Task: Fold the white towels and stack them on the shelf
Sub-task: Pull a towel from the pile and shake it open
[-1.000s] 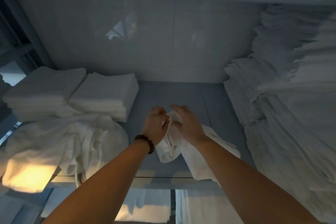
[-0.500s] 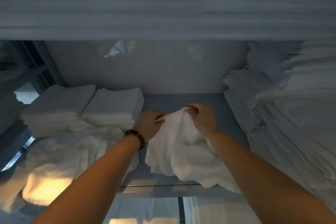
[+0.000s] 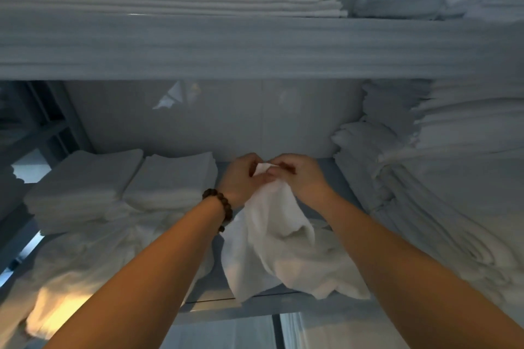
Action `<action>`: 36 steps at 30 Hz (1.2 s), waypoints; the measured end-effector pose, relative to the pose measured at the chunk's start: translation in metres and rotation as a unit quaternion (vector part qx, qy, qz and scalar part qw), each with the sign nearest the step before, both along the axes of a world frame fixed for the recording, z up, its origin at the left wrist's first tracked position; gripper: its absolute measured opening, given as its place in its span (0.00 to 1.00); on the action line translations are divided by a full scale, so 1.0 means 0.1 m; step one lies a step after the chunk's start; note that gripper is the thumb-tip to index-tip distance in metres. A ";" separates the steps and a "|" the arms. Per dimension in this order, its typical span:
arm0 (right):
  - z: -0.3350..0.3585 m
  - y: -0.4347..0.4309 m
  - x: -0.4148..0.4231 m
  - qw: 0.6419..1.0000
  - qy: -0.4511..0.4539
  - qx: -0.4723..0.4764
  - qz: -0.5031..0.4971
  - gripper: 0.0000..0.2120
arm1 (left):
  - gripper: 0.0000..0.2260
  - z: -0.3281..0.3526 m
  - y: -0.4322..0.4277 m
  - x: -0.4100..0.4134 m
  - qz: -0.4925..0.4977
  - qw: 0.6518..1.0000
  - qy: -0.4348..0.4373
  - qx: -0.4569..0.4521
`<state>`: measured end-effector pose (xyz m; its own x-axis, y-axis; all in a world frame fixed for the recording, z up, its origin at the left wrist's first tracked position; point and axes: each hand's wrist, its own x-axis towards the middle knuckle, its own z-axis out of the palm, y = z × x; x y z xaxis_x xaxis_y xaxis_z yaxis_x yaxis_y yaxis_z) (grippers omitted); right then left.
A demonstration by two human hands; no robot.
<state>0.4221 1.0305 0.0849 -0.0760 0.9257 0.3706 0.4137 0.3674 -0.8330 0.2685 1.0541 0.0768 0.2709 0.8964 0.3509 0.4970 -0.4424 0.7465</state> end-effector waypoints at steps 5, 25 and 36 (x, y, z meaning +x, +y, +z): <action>-0.06 -0.04 0.07 0.995 -0.042 0.034 -0.079 0.03 | 0.12 -0.16 -0.08 -0.02 -0.025 0.994 -0.045 -0.092; -0.08 -0.38 1.03 0.935 0.010 0.010 -0.355 0.05 | 0.11 -0.17 -0.22 -0.01 -0.106 0.986 0.022 -0.129; -0.15 -0.38 1.68 0.904 0.034 0.005 -0.425 0.04 | 0.10 -0.24 -0.08 -0.30 0.034 0.986 0.150 -0.062</action>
<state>0.5904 0.9929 0.0704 0.6856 0.6351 0.3558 0.4979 -0.0526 -0.8656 0.2387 1.0456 0.0524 0.2838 0.9469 0.1510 0.7296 -0.3154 0.6068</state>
